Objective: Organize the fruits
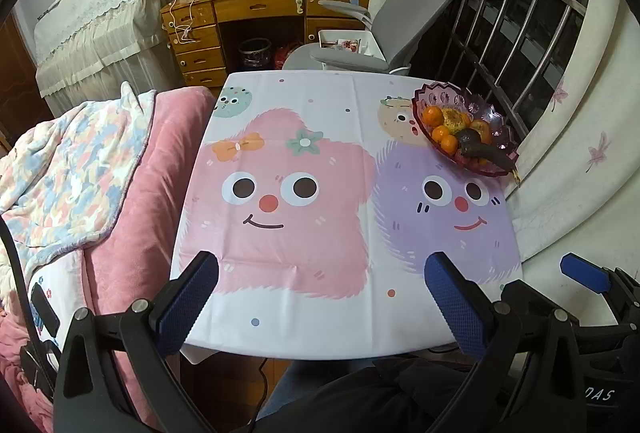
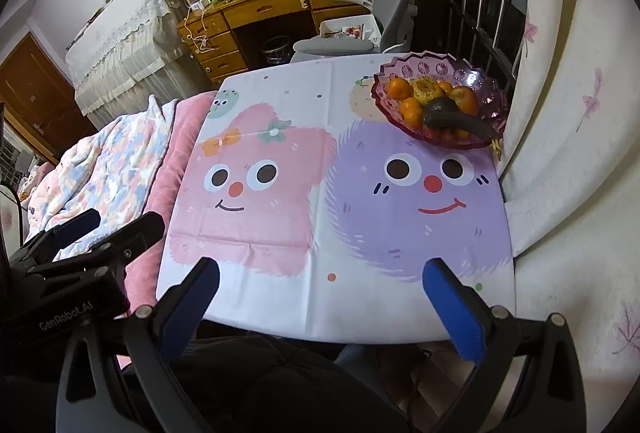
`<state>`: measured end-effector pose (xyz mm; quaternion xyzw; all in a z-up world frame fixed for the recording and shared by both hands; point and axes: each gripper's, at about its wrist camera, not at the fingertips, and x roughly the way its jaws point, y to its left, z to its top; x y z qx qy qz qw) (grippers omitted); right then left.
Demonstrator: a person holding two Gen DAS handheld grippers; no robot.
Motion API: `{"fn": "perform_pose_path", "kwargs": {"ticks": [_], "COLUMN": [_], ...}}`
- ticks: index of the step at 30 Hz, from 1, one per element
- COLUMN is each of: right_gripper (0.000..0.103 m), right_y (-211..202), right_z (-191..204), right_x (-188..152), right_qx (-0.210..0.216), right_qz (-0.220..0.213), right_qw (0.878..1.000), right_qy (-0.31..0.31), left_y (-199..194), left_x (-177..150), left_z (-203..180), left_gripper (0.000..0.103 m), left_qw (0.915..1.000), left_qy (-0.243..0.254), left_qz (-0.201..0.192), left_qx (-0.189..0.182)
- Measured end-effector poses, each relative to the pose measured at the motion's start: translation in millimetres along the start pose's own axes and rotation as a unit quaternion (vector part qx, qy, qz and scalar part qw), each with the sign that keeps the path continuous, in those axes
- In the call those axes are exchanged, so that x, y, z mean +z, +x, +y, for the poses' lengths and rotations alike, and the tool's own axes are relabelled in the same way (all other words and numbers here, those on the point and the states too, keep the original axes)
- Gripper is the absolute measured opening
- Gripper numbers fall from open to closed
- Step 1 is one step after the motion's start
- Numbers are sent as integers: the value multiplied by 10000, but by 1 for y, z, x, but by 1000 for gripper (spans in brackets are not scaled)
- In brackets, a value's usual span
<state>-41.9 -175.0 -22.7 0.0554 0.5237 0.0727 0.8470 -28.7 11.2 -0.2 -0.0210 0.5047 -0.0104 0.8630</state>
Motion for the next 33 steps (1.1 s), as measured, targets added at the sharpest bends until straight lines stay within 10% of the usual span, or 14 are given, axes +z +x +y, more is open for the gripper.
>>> {"fn": "perform_pose_path", "kwargs": {"ticks": [33], "right_gripper": [102], "right_y": [2], "right_z": [2], "right_x": [2], "right_qx": [-14], "right_qz": [24], "right_qw": [10000], "right_qy": [17], "left_y": [4], "left_x": [5], "left_z": [4], "left_gripper": [102], "left_qw": [10000], "left_qy": [19], "left_qz": [8], "left_qx": [-18]}}
